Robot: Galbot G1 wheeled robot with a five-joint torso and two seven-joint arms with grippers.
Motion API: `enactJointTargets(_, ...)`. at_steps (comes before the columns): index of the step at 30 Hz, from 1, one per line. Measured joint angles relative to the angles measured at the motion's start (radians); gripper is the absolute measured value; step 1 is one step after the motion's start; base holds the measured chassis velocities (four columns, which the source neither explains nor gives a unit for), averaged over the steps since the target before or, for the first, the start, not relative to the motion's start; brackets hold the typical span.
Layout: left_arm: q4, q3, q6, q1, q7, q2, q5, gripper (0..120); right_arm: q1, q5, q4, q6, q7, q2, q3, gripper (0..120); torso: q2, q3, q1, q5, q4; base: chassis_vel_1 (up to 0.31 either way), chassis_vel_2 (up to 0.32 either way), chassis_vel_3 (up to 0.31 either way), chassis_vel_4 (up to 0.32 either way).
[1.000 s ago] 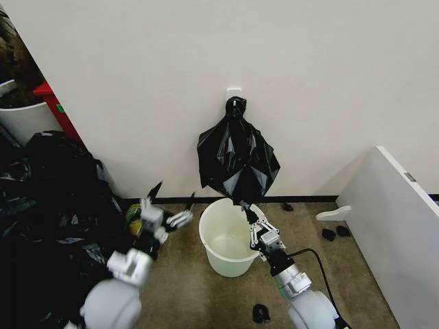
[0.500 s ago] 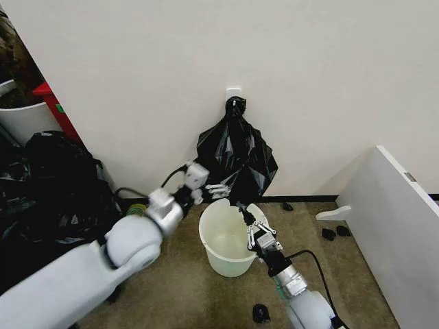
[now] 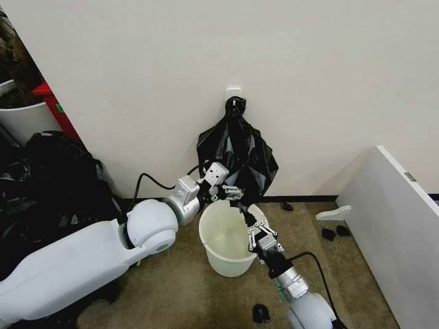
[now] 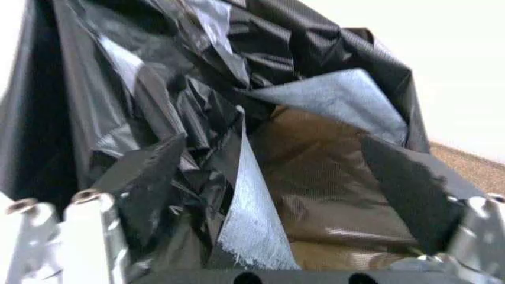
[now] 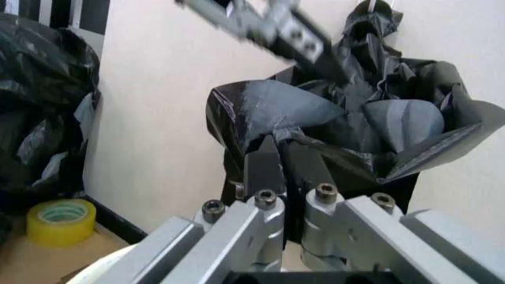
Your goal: Place the garbage bag over the trash bin.
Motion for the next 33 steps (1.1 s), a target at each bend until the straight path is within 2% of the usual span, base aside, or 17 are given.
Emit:
enactJointTargets(2,0.022,0.008,-0.001,-0.008,0.002,-0.023,-0.011,74,-0.005,0.001,0.007,0.0,0.001,-0.003,0.001,0,0.0,0.0,0.0,0.0,0.0,0.0,0.0,0.0,0.0)
enactJointTargets(3,0.022,0.008,-0.001,-0.008,0.002,-0.023,-0.011,74,-0.005,0.001,0.007,0.0,0.001,-0.003,0.001,0,0.0,0.0,0.0,0.0,0.0,0.0,0.0,0.0,0.0)
enactJointTargets(6,0.043,0.023,0.054,-0.038,-0.027,-0.053,-0.064,58,-0.014,0.001,0.016,-0.001,0.001,-0.007,0.001,0,0.0,0.0,0.0,0.0004,-0.0004,0.0,0.0,0.0,0.0)
enactJointTargets(8,0.047,0.025,0.065,-0.041,-0.035,-0.058,-0.071,55,-0.015,0.001,0.018,-0.001,0.002,-0.007,0.002,0,0.0,0.0,0.0,0.0001,-0.0003,0.0,0.0,0.0,0.0)
enactJointTargets(10,0.061,0.027,0.1,-0.047,-0.055,-0.072,-0.1,43,-0.019,0.001,0.024,-0.001,0.002,-0.008,0.004,0,0.0,0.0,0.0,0.0001,-0.0001,0.0,0.0,0.0,0.0)
enactJointTargets(12,0.063,0.027,0.121,-0.049,-0.068,-0.078,-0.111,39,-0.019,0.001,0.025,-0.001,0.002,-0.009,0.005,0,0.0,0.0,0.0,0.0001,0.0,0.0,0.0,0.0,0.0)
enactJointTargets(16,0.07,0.015,0.222,-0.052,-0.145,-0.096,-0.146,22,-0.021,0.004,0.031,-0.001,0.005,-0.012,0.013,0,0.0,0.0,0.0,0.0001,-0.0001,0.0,0.0,0.0,0.0)
enactJointTargets(18,0.072,0.012,0.223,-0.051,-0.152,-0.098,-0.149,18,-0.021,0.004,0.032,-0.002,0.005,-0.012,0.013,0,0.0,0.0,0.0,0.0002,-0.0001,0.0,0.0,0.0,0.0)
enactJointTargets(22,0.077,-0.023,0.179,-0.025,-0.172,-0.106,-0.153,1,-0.024,0.01,0.04,-0.005,0.011,-0.011,0.013,0,0.0,0.0,0.0,0.0002,-0.0003,0.0,0.0,0.0,0.0)
enactJointTargets(24,0.077,-0.034,0.152,-0.012,-0.178,-0.107,-0.153,0,-0.026,0.014,0.043,-0.007,0.013,-0.01,0.014,0,0.0,0.0,0.0,0.0002,-0.0002,0.0,0.0,0.0,0.0)
enactJointTargets(26,0.072,-0.073,0.048,0.033,-0.182,-0.108,-0.149,0,-0.032,0.029,0.057,-0.022,0.024,-0.007,0.011,0,0.0,0.0,0.0,-0.0001,-0.0001,0.0,0.0,0.0,0.0)
enactJointTargets(27,0.072,-0.073,0.048,0.033,-0.182,-0.108,-0.149,0,-0.032,0.029,0.057,-0.022,0.024,-0.007,0.011,0,0.0,0.0,0.0,-0.0001,-0.0001,0.0,0.0,0.0,0.0)
enactJointTargets(29,0.056,-0.122,-0.069,0.095,-0.181,-0.108,-0.146,0,-0.044,0.054,0.079,-0.059,0.043,-0.006,0.001,0,0.0,0.0,0.0,-0.0001,0.0,0.0,0.0,0.0,0.0)
enactJointTargets(30,0.056,-0.122,-0.069,0.095,-0.181,-0.108,-0.146,0,-0.044,0.054,0.079,-0.059,0.043,-0.006,0.001,0,0.0,0.0,0.0,-0.0001,0.0,0.0,0.0,0.0,0.0)
enactJointTargets(33,0.033,-0.177,-0.17,0.168,-0.17,-0.108,-0.133,0,-0.068,0.09,0.119,-0.103,0.058,-0.013,-0.007,4,0.0,0.0,0.0,-0.0001,-0.0001,0.0,0.0,0.0,0.0)
